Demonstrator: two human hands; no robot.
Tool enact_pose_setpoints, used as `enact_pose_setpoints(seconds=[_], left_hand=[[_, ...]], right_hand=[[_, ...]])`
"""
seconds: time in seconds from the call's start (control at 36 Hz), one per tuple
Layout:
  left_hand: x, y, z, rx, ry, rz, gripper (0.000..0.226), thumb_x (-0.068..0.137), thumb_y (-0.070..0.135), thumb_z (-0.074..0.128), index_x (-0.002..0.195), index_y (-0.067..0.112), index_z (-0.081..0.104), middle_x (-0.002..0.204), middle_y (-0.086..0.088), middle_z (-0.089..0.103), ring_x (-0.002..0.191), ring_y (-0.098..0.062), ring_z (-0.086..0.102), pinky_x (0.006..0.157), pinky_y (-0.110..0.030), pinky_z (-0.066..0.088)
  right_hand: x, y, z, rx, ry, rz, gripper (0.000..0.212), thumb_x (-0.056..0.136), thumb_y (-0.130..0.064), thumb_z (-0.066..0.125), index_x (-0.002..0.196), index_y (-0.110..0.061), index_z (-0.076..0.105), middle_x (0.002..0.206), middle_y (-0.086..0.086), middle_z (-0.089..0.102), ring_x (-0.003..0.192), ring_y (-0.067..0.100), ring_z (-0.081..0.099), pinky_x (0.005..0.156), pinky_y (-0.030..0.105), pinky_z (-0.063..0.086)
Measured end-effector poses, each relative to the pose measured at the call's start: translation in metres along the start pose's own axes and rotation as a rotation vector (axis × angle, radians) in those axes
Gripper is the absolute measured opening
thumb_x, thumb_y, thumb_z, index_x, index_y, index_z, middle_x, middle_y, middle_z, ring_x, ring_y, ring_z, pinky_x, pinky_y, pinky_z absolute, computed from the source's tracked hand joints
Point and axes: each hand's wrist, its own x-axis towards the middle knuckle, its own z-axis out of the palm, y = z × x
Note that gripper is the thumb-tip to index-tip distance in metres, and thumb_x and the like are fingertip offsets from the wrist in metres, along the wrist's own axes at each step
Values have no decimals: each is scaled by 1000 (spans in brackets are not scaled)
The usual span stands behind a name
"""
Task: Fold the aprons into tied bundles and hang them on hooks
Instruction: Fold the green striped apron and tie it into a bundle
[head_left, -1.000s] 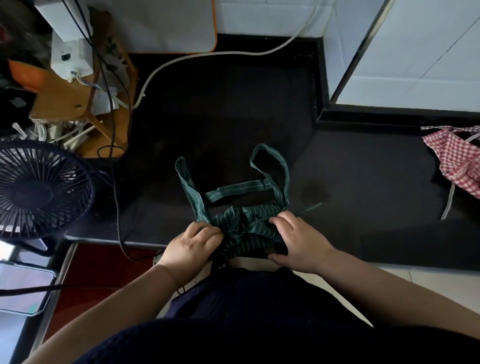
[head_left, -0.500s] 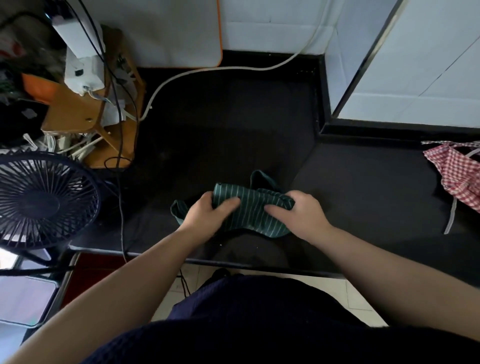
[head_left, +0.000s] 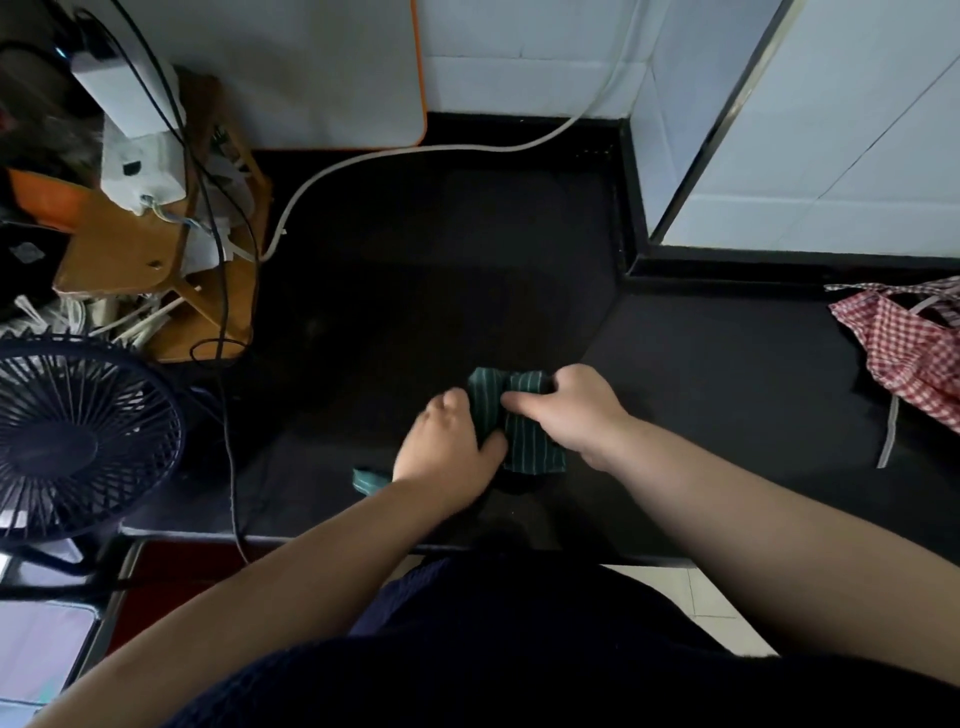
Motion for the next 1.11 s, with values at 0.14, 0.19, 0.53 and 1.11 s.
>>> enact_pose_setpoints(seconds=[0.14, 0.19, 0.53, 1.11], left_hand=[[6, -3, -8, -156, -16, 6, 28, 91, 40, 57, 95, 13, 53, 86, -2, 57, 73, -16, 55, 52, -25, 36], [10, -5, -13, -163, 26, -35, 27, 91, 39, 59, 90, 14, 52, 76, 2, 55, 64, -10, 52, 46, -22, 32], [18, 4, -21, -112, -95, 18, 31, 97, 35, 48, 85, 8, 55, 73, -2, 56, 57, -13, 50, 46, -24, 37], [25, -8, -31, -1019, -139, -215, 30, 90, -8, 41, 97, 3, 68, 87, -9, 71, 82, -17, 69, 71, -23, 55]], right_hand=[[-1, -3, 1, -128, 32, -27, 40, 83, -42, 69, 71, -11, 48, 64, 3, 55, 57, 18, 54, 50, 32, 43], [-2, -5, 2, -74, -41, -43, 34, 86, -40, 67, 79, -8, 56, 73, 7, 63, 67, 22, 63, 59, 36, 52], [-8, -7, -6, -609, 29, -203, 40, 95, -28, 55, 60, -15, 38, 60, -1, 44, 53, 13, 41, 50, 29, 33], [3, -9, -47, 558, -320, 209, 32, 87, 12, 31, 102, -1, 56, 97, 18, 65, 66, 16, 51, 57, 25, 33]])
